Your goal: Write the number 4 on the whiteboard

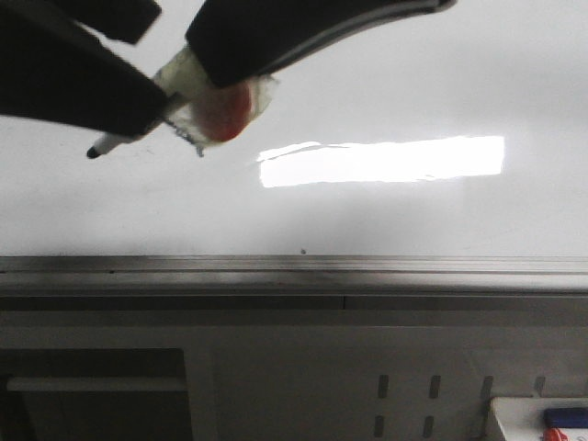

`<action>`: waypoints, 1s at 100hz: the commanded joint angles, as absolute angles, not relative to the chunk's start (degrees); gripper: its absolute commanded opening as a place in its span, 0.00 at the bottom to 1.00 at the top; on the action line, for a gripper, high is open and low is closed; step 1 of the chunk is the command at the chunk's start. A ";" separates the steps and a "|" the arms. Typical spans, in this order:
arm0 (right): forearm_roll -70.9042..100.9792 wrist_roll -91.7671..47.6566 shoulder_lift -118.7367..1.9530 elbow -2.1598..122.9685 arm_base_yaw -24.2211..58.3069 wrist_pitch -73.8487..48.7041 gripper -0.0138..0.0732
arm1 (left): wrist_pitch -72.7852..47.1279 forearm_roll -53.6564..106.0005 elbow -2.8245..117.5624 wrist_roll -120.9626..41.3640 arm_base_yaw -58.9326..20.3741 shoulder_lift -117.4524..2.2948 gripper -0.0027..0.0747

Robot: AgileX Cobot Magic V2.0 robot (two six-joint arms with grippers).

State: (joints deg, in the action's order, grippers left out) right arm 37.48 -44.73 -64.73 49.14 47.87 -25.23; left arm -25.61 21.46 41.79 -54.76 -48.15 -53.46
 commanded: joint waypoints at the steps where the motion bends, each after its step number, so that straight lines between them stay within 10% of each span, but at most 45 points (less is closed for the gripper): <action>1: 38.02 -45.17 -61.83 50.22 45.94 -23.22 0.09 | -22.08 22.70 43.14 -51.04 -47.71 -48.97 0.61; 54: 37.08 -45.17 -52.77 41.88 34.91 -14.61 0.09 | -20.08 27.58 25.71 -33.31 -25.43 -18.44 0.01; 100: 37.08 -45.17 -62.78 41.88 34.64 0.00 0.09 | -20.19 33.02 24.87 -33.31 -24.24 -15.65 0.01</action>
